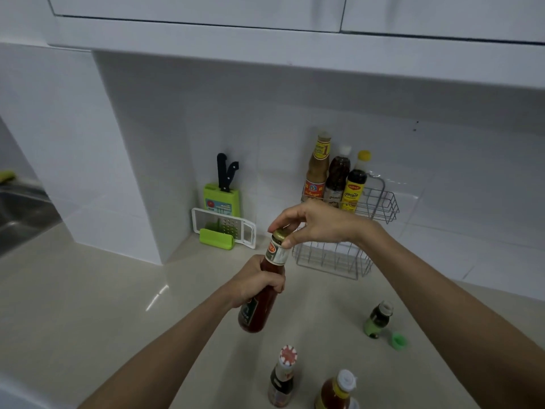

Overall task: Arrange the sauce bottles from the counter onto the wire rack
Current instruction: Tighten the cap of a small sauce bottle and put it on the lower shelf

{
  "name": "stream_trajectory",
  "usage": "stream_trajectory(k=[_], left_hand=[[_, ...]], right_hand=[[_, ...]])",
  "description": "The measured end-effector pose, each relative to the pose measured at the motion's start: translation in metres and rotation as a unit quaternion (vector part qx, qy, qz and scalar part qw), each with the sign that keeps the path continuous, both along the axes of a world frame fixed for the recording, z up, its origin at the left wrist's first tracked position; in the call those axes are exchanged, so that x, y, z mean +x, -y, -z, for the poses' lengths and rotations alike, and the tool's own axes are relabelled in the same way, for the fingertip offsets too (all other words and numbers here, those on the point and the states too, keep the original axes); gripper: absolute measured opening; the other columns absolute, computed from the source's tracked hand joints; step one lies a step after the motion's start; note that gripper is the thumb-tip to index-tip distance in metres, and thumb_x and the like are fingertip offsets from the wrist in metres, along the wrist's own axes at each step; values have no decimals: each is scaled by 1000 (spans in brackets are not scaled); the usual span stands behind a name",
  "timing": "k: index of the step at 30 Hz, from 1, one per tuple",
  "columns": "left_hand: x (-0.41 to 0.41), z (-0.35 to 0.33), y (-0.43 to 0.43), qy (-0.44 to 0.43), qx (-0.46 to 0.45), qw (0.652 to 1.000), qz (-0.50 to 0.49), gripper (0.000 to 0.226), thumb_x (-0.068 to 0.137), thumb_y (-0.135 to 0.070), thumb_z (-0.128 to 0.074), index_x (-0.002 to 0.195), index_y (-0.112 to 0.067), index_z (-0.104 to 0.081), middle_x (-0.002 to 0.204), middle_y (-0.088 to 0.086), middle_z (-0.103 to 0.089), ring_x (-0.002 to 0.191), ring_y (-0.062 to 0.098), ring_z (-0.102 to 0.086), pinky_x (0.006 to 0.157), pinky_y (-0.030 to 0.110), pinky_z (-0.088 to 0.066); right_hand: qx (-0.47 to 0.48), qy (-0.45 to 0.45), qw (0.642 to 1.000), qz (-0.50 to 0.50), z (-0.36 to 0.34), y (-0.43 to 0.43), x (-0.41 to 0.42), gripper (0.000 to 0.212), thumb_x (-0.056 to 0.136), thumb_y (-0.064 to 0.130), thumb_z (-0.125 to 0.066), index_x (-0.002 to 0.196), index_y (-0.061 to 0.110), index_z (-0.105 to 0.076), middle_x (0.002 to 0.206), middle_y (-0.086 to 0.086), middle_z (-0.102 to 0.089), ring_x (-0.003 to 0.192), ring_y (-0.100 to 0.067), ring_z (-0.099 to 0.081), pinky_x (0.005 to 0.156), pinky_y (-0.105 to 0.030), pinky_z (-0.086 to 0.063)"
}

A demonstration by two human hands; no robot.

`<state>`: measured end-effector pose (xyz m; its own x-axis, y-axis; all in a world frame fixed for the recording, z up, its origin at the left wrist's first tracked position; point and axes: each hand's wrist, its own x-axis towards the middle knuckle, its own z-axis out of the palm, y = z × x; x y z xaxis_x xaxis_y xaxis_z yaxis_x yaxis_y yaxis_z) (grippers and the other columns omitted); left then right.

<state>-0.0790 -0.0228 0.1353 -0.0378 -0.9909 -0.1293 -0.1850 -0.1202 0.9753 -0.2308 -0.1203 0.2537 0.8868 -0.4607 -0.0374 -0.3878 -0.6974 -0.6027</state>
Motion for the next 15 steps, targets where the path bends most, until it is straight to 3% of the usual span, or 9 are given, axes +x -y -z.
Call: stream_trajectory(k=[4, 6, 10, 15], left_hand=[[-3, 4, 10, 36, -8, 997, -69, 12, 50, -8, -66, 62, -11, -63, 60, 9, -63, 57, 22, -57, 58, 30, -49], [-4, 4, 15, 56, -15, 994, -92, 14, 50, -10, -67, 63, -11, -63, 58, 7, -63, 54, 22, -57, 56, 30, -48], [-1, 3, 18, 48, -7, 998, -45, 13, 52, -8, -67, 65, -10, -64, 63, 10, -64, 60, 23, -58, 61, 32, -49], [1, -2, 15, 14, -3, 998, 59, 11, 49, -9, -63, 60, -10, -60, 66, 13, -61, 65, 23, -55, 66, 28, -45]], right_hand=[[-130, -7, 990, 48, 5, -4, -2, 51, 83, 66, -54, 111, 25, -66, 103, 11, -69, 91, -2, -64, 80, -31, -55], [-175, -9, 983, 56, 7, 0, 0, 53, 80, 69, -54, 99, 21, -69, 90, 8, -70, 80, -4, -63, 72, -37, -57], [-134, -45, 990, 16, -1, 6, -3, 35, 85, 49, -64, 106, 22, -70, 97, 7, -69, 86, -5, -64, 78, -34, -57], [-43, -57, 997, -40, -11, 12, -7, 40, 88, 17, -69, 126, 23, -62, 110, 17, -60, 102, 0, -60, 84, -10, -46]])
